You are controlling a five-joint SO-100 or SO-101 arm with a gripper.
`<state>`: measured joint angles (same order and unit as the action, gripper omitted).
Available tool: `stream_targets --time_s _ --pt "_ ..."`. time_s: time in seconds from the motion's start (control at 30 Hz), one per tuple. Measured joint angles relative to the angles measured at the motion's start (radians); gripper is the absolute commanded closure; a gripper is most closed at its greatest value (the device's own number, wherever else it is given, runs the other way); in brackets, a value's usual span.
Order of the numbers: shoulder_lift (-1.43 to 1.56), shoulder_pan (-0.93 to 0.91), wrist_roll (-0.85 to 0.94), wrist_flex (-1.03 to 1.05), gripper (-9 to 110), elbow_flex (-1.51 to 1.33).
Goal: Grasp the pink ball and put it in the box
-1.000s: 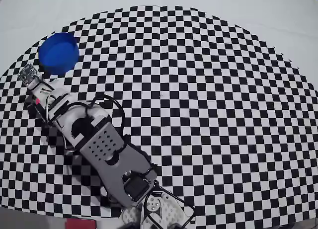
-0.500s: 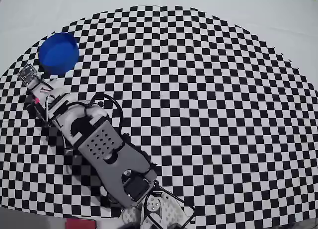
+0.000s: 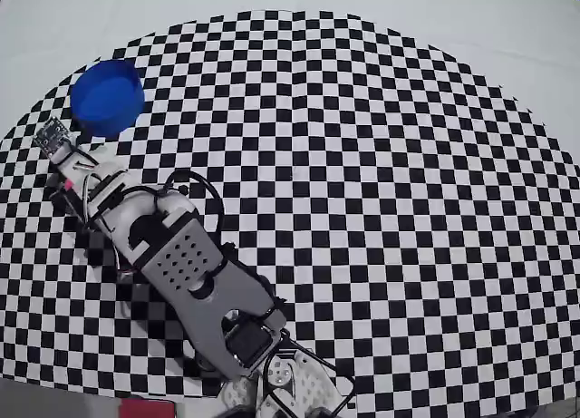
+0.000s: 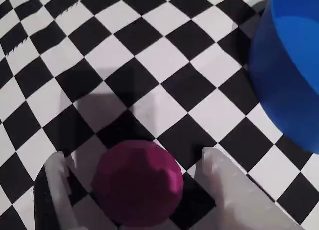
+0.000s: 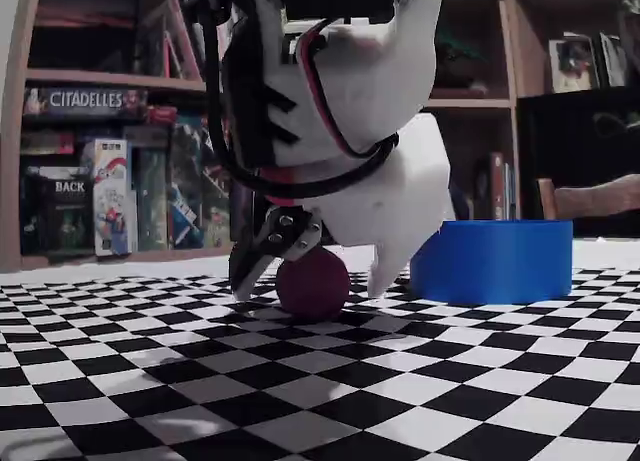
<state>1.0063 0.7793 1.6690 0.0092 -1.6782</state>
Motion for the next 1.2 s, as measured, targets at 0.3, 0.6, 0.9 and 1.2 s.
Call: stream_targets --time_s 0.3,0.6,0.9,1.2 --pt "-0.008 0.000 0.000 0.002 70 0.000" --pt "-0.008 0.000 0.000 0.002 70 0.000" --pt "-0.008 0.000 0.002 0.002 101 0.000" --pt "-0.008 0.000 0.002 0.002 101 0.000"
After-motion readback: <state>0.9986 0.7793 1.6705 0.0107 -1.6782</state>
